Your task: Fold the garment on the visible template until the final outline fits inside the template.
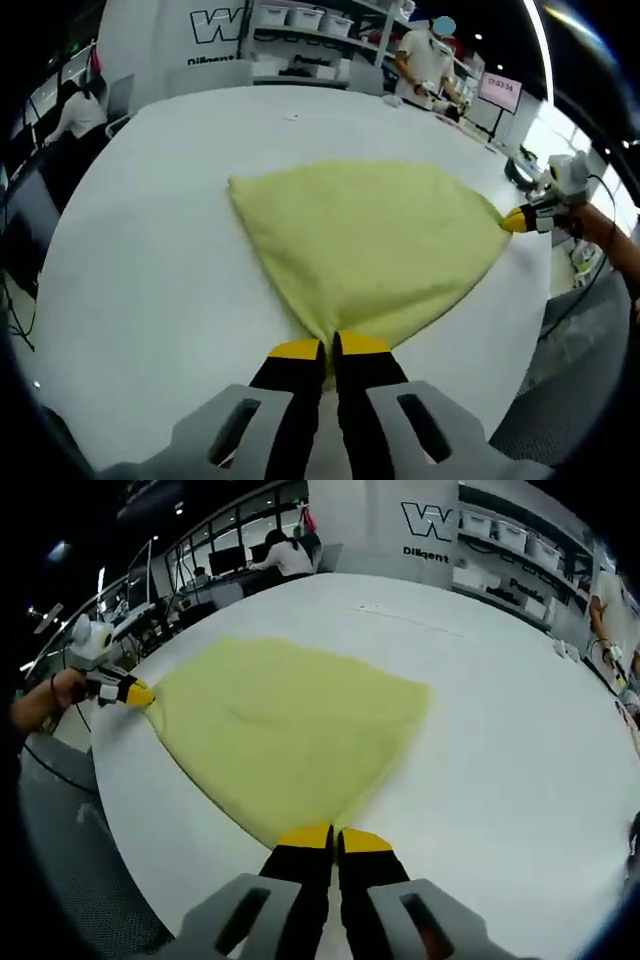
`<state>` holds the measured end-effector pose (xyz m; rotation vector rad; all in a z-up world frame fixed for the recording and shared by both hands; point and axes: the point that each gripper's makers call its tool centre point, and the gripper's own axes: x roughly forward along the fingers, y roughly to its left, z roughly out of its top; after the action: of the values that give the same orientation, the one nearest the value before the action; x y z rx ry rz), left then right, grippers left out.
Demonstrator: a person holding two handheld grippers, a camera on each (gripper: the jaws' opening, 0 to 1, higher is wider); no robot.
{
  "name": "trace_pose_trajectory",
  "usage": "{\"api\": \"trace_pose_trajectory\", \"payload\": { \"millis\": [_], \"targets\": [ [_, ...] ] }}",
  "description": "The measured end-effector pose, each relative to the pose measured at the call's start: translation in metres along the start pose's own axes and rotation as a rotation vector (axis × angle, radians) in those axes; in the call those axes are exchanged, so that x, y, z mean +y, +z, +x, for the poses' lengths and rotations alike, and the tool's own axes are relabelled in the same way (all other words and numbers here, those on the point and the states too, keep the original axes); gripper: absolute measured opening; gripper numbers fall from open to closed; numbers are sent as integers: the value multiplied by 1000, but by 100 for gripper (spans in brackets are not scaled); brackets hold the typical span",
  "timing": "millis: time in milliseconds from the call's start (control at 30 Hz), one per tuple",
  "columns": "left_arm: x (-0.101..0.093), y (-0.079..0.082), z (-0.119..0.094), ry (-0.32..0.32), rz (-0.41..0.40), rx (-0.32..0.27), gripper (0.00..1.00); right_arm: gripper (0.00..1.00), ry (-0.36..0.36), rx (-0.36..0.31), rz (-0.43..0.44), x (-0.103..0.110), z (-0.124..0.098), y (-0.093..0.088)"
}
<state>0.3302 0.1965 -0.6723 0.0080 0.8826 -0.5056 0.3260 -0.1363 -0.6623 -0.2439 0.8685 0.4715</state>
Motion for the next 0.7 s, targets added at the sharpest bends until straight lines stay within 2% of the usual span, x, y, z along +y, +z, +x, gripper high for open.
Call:
{"api": "trace_pose_trajectory", "payload": {
  "millis": [33, 100, 167, 233, 300, 367, 400, 433, 467, 533, 600, 700],
  "targets": [
    [2, -2, -1, 12, -4, 12, 1, 0, -33, 41, -4, -3, -1, -5],
    [7, -9, -4, 60, 47, 61, 1, 0, -25, 54, 4, 0, 3, -6],
    [9, -6, -5, 104, 100, 56, 1, 0, -60, 92, -44, -3, 6, -11],
    [9, -4, -5, 103, 124, 65, 1, 0, -53, 83, -64, -1, 6, -8],
    [7, 3, -6, 101, 244, 25, 4, 0, -9, 34, -93, 6, 4, 0],
    [8, 5, -14, 104, 207, 13, 12, 0, -37, -5, -40, -3, -2, 4],
    [8, 12, -18, 109, 181, -30, 20, 4, -53, -3, -35, -7, -5, 3],
    [7, 19, -23, 93, 183, -67, 25, 7, -83, -14, -32, -12, -9, 5],
    [10, 20, -25, 99, 185, -71, 26, 12, -109, -45, -14, -17, -12, 9],
    [15, 33, -35, 124, 184, -128, 27, 19, -123, -102, 32, -20, -18, 17],
    [15, 38, -41, 136, 164, -147, 40, 21, -141, -148, 62, -24, -23, 25],
    [14, 50, -48, 146, 107, -210, 47, 28, -168, -192, 98, -27, -28, 34]
  ]
}}
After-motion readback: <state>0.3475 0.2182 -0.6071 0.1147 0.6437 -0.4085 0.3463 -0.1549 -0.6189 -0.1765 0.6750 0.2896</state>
